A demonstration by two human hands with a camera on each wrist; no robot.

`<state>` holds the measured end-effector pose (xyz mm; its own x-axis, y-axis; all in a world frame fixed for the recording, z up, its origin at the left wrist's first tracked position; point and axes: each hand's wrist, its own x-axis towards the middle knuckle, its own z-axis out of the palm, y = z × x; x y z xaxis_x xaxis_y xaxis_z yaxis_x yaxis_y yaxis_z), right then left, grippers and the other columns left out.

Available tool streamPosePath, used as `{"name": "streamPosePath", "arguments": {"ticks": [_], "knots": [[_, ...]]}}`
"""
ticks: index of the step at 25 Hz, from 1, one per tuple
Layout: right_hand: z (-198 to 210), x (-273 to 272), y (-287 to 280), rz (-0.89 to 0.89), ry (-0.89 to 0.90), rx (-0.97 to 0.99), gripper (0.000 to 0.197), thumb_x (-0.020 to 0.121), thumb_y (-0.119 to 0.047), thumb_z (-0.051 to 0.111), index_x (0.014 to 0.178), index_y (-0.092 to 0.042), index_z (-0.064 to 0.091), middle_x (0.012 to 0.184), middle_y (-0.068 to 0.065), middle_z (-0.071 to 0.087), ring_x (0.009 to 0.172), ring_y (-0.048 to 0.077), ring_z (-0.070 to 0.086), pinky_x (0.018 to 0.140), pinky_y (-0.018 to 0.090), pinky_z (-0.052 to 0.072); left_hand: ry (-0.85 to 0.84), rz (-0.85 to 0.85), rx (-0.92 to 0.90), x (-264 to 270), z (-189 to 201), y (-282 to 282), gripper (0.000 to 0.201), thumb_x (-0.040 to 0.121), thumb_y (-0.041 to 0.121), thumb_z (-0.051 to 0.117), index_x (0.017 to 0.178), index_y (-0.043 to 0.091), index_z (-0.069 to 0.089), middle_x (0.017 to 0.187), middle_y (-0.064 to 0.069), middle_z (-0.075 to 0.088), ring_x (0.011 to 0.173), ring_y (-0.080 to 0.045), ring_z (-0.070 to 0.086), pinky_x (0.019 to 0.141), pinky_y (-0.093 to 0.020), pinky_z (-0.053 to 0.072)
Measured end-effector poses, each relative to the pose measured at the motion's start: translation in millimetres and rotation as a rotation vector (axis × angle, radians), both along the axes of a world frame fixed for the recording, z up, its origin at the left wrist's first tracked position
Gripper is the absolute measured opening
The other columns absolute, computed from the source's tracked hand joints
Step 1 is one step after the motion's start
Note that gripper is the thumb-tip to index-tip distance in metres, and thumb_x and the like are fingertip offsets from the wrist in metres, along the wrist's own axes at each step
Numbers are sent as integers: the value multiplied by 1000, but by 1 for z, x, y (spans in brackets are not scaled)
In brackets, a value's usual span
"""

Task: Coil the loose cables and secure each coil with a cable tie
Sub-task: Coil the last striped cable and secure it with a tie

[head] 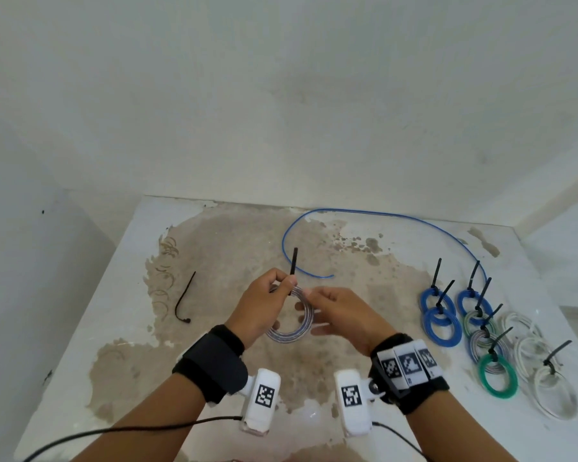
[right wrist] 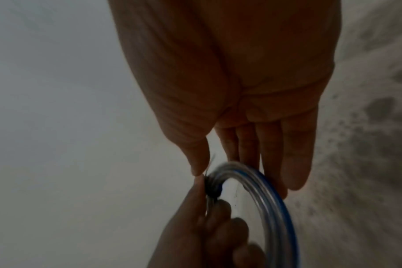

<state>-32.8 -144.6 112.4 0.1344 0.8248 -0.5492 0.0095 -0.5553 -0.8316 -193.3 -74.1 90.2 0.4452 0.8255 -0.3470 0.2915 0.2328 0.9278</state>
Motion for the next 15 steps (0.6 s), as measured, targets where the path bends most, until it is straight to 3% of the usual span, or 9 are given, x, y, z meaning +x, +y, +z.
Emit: {"name": "streamPosePath", "arguments": {"ticks": [3, 5, 7, 9, 12, 15], "knots": [[-15, -11, -11, -44, 45, 53, 17, 99, -23, 65, 110, -11, 72, 101, 7, 78, 82, 12, 71, 73, 26, 60, -24, -12, -65, 1, 2, 7, 24, 102, 36, 53, 100, 17, 66, 68, 6, 49, 53, -7, 44, 53, -29, 48], [-16, -8, -9, -91, 64, 77, 15, 100, -17, 63, 110, -10, 72, 99, 8, 78, 77, 12, 69, 70, 24, 59, -96, -50, -212, -4, 5, 14, 28, 104, 38, 47, 110, 18, 67, 79, -2, 59, 61, -11, 54, 65, -32, 52], [-14, -2, -6, -126, 107, 87, 17, 100, -16, 63, 112, -9, 71, 97, 6, 78, 76, 13, 69, 67, 23, 59, -137, -76, -375, -16, 9, 20, 34, 102, 42, 50, 118, 16, 65, 100, -9, 73, 79, -19, 69, 79, -33, 56], [-12, 1, -5, -136, 128, 97, 20, 99, -17, 63, 116, -9, 71, 98, 6, 78, 78, 13, 70, 66, 22, 58, -185, -131, -434, -28, 12, 21, 34, 100, 35, 56, 122, 9, 63, 110, -11, 75, 96, -21, 73, 86, -29, 57], [-10, 0, -1, -153, 187, 113, 21, 100, -17, 61, 118, -10, 69, 102, 7, 77, 81, 12, 73, 67, 22, 58, -258, -103, -410, -34, 12, 20, 28, 98, 20, 60, 121, 5, 64, 106, -11, 76, 97, -18, 73, 82, -25, 59], [-13, -3, -1, -246, 398, 115, 24, 101, -23, 57, 117, -11, 70, 109, 8, 76, 86, 14, 73, 70, 26, 60, -327, -29, -411, -32, 12, 24, 26, 96, 20, 61, 118, 6, 66, 99, -5, 76, 92, -15, 73, 82, -26, 60]]}}
